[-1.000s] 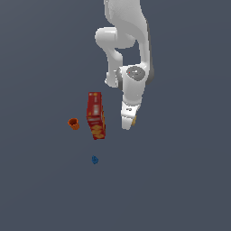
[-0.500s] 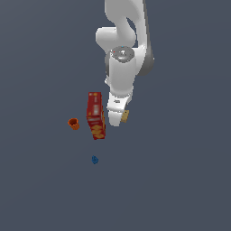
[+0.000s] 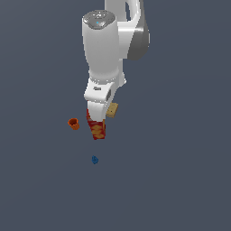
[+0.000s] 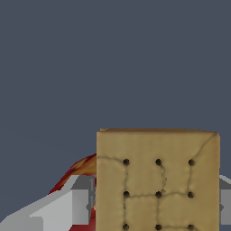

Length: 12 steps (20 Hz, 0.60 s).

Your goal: Pick up a designated object from a clutter of objects.

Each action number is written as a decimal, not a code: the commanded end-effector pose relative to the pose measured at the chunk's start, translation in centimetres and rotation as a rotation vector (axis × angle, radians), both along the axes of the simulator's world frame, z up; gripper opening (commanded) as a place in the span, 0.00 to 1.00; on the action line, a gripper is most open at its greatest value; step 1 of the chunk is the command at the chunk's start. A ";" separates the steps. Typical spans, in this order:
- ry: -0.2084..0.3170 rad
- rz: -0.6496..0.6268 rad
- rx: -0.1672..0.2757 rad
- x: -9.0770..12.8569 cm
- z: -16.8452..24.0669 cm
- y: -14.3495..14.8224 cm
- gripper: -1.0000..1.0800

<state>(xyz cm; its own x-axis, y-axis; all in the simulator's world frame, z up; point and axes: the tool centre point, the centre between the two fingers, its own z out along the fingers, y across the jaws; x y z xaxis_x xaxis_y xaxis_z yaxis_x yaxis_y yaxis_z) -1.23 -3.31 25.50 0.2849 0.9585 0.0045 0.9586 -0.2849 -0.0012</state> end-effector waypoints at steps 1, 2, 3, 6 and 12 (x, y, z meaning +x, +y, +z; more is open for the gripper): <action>0.000 0.000 -0.001 1.0 2.2 -1.4 0.00; 0.000 0.000 -0.001 1.4 3.0 -1.9 0.00; 0.000 0.000 -0.001 1.7 3.8 -2.4 0.00; 0.000 0.000 -0.002 2.8 6.0 -3.9 0.00; 0.000 -0.001 -0.003 4.8 9.9 -6.4 0.00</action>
<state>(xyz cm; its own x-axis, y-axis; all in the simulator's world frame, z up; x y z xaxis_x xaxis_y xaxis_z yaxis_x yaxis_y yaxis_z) 3.10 -9.09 34.40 0.2862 0.9582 0.0017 0.9582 -0.2862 -0.0007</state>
